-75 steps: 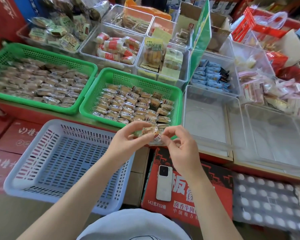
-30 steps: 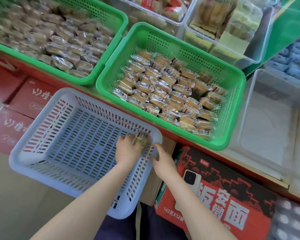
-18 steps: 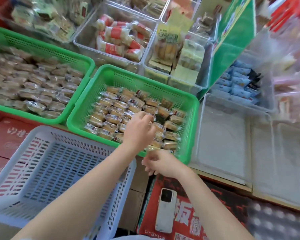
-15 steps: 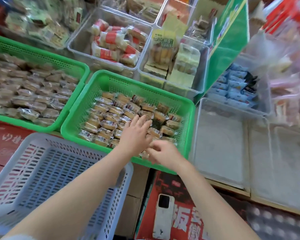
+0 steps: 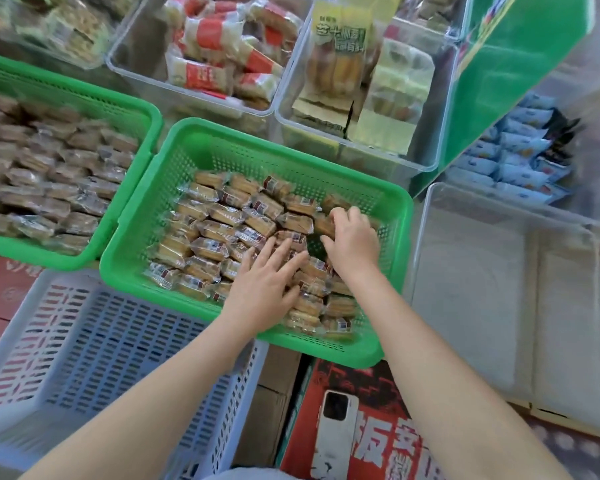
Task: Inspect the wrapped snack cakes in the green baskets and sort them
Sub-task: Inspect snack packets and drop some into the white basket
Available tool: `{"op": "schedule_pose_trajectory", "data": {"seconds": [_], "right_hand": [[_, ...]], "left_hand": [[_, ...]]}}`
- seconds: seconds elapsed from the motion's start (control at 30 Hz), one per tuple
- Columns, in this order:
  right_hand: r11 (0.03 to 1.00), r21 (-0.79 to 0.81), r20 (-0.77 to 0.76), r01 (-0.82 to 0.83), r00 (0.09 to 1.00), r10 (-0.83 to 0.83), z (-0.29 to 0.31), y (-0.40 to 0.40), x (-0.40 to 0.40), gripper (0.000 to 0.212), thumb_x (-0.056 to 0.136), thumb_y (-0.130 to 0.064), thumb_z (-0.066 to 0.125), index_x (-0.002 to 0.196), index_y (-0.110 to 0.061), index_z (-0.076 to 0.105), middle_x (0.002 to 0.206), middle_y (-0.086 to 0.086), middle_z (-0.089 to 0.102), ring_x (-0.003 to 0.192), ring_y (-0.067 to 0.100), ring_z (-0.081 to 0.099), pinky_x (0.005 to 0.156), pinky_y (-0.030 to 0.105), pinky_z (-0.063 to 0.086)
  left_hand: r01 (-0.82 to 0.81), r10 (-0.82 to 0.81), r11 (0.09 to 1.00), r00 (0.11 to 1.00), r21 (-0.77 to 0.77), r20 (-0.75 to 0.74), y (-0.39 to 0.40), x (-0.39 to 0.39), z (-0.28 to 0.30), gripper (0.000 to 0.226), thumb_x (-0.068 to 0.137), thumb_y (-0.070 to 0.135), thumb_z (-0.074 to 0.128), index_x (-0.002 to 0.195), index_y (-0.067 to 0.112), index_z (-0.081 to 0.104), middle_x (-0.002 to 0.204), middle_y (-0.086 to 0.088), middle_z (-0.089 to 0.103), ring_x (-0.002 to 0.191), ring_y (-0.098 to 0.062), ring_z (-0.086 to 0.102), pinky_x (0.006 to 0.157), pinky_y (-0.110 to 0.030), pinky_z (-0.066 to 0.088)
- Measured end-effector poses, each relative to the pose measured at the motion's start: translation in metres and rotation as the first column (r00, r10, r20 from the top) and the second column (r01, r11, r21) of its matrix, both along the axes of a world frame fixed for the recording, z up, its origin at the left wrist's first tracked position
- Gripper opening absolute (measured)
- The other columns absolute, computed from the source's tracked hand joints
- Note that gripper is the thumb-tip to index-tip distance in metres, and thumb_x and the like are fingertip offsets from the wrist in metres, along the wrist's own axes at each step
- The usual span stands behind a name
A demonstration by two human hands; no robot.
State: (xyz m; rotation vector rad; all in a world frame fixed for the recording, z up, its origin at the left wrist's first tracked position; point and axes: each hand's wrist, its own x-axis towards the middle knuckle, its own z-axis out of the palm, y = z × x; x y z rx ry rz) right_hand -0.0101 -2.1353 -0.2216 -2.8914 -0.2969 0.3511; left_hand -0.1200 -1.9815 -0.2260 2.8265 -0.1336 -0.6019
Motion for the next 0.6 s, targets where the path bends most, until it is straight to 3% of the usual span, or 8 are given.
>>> {"op": "schedule_pose_trajectory", "data": {"seconds": [0.17, 0.33, 0.6], "right_hand": [[0.992, -0.112, 0.044, -0.051, 0.997, 0.056, -0.005, 0.005, 0.0, 0.034, 0.094, -0.031, 0.065, 0.12, -0.012, 0.054, 0.121, 0.011, 0.049, 0.107, 0.029, 0.052, 0.076, 0.036, 0.04], [0.998, -0.066, 0.036, 0.015, 0.999, -0.013, -0.005, -0.001, -0.007, 0.033, 0.096, -0.031, 0.062, 0.119, -0.011, 0.051, 0.134, 0.018, 0.042, 0.108, 0.033, 0.052, 0.078, 0.037, 0.047], [0.999, -0.027, 0.043, 0.032, 0.999, -0.03, -0.003, -0.008, -0.015, 0.036, 0.097, -0.036, 0.054, 0.118, -0.007, 0.046, 0.116, 0.015, 0.047, 0.095, 0.03, 0.054, 0.069, 0.034, 0.043]], "left_hand": [[-0.013, 0.015, 1.0, 0.999, -0.024, 0.047, 0.0, -0.002, -0.004, 0.061, 0.103, 0.053, 0.032, 0.16, 0.041, 0.012, 0.17, 0.002, 0.001, 0.157, -0.022, -0.005, 0.125, -0.049, -0.002], [-0.015, 0.016, 1.0, 0.999, -0.019, 0.048, 0.0, -0.002, -0.003, 0.061, 0.103, 0.054, 0.032, 0.16, 0.041, 0.013, 0.17, 0.002, 0.002, 0.157, -0.023, -0.004, 0.124, -0.049, -0.002], [-0.016, 0.017, 1.0, 0.999, -0.013, 0.037, -0.001, -0.001, 0.003, 0.06, 0.103, 0.05, 0.034, 0.159, 0.04, 0.014, 0.17, 0.001, 0.005, 0.157, -0.023, -0.002, 0.125, -0.051, 0.001]]}}
